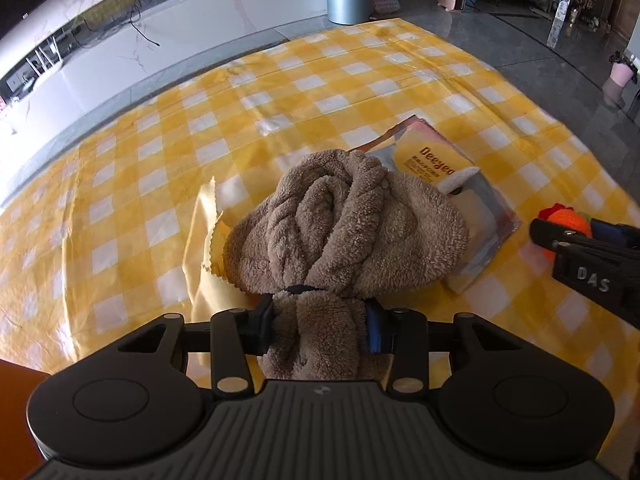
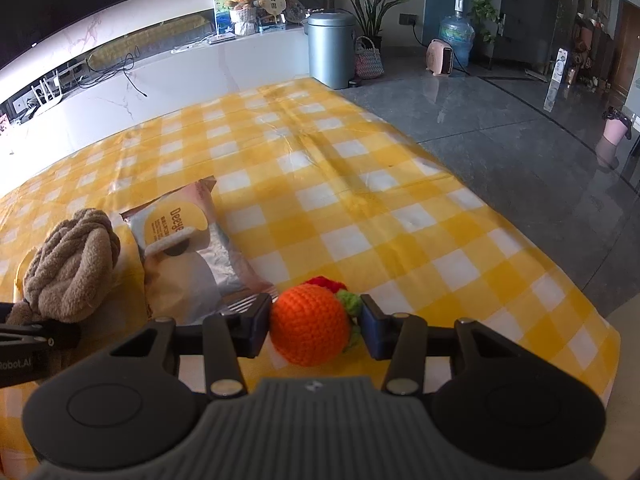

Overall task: Organize soft objects
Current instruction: 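Carry the towel bundle with the left tool toward the box while the right tool carries the ball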

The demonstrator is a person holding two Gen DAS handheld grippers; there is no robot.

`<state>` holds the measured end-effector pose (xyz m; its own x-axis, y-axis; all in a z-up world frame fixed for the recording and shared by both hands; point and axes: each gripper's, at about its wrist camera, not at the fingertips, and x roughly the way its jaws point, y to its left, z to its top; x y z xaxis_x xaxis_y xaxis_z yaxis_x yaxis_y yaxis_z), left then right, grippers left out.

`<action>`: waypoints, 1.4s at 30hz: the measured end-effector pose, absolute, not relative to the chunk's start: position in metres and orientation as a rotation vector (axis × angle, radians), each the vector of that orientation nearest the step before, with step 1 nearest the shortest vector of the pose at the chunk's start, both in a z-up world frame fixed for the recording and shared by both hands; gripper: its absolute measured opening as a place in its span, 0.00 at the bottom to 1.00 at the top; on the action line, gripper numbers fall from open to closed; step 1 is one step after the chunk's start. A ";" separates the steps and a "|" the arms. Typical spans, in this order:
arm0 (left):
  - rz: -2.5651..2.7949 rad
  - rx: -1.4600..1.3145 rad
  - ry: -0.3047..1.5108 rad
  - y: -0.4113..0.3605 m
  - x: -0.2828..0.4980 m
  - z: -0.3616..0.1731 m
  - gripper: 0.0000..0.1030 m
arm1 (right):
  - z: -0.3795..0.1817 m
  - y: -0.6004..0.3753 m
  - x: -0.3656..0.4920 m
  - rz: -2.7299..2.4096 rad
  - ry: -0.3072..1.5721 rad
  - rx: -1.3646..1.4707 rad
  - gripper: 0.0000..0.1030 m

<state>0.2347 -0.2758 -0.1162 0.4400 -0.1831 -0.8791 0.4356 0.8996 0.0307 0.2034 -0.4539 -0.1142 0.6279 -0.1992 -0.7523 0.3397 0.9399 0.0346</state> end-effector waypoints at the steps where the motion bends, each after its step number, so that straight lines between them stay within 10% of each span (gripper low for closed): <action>1: -0.411 0.241 1.056 -0.275 0.232 -0.111 0.47 | -0.113 -0.454 0.203 -0.305 0.832 0.186 0.45; 21: -0.740 -0.032 0.857 -0.214 0.164 0.011 0.47 | -0.091 -0.460 0.185 -0.252 0.764 0.214 0.45; 42: -0.238 -0.151 0.439 -0.012 0.065 0.063 0.48 | 0.049 -0.379 0.111 0.240 0.315 0.386 0.45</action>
<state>0.0650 -0.0121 0.0629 0.8780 -0.2592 -0.4023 0.1945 0.9613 -0.1949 0.1113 -0.3793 0.0488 0.9236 0.2871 -0.2540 -0.1686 0.8993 0.4034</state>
